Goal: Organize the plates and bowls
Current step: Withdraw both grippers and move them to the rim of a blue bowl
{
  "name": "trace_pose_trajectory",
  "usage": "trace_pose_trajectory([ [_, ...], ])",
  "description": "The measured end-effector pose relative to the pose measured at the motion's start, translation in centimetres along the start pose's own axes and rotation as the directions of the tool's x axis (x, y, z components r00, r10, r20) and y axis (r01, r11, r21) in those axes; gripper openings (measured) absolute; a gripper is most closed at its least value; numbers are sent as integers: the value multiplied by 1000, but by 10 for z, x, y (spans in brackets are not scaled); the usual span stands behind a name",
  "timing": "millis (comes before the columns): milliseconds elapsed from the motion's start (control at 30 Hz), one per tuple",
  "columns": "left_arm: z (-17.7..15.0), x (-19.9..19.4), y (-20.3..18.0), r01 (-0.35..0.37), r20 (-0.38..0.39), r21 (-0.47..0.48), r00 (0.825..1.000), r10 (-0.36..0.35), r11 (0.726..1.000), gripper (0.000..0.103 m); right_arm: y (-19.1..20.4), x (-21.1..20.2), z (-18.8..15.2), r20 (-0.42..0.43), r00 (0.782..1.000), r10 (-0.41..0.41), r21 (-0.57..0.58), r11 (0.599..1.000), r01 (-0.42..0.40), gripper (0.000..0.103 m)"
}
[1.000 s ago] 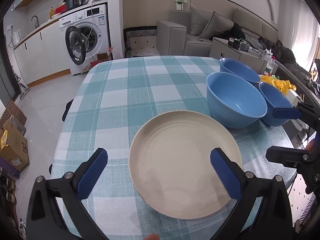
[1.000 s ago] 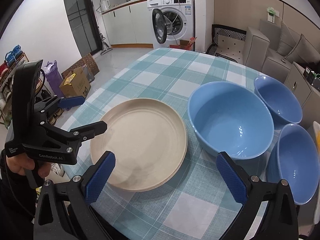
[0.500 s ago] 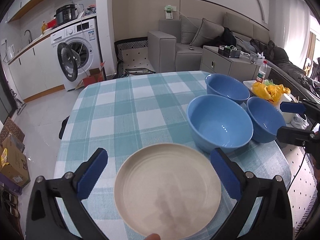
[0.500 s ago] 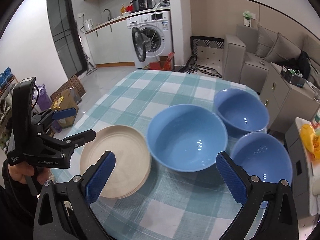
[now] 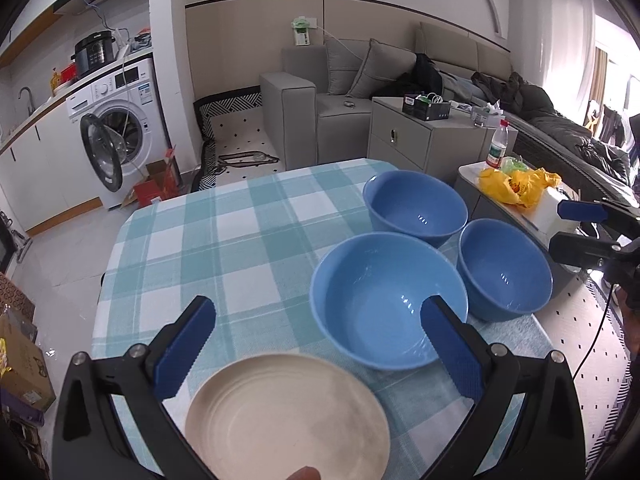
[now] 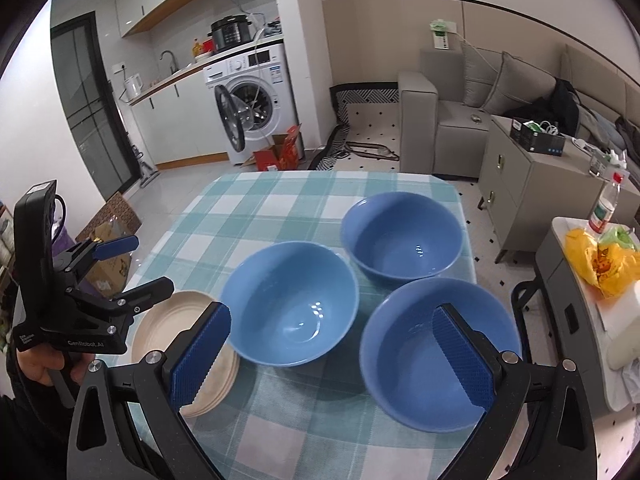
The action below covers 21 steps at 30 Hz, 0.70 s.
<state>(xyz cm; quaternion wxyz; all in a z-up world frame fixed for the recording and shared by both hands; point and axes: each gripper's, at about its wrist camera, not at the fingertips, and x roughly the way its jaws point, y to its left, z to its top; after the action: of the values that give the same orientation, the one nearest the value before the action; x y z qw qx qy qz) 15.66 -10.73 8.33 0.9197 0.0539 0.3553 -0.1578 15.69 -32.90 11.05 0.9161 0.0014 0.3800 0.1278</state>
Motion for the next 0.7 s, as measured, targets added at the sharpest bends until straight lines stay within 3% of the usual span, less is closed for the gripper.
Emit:
trace_pose_trajectory([
  [333, 43, 29, -27, 9, -2, 45, 1000, -9, 999, 103, -50, 1, 21, 1, 999, -46, 68, 997, 46, 103],
  [700, 75, 75, -44, 39, -34, 69, 999, -37, 997, 103, -98, 29, 43, -38, 997, -73, 146, 986, 78, 103],
])
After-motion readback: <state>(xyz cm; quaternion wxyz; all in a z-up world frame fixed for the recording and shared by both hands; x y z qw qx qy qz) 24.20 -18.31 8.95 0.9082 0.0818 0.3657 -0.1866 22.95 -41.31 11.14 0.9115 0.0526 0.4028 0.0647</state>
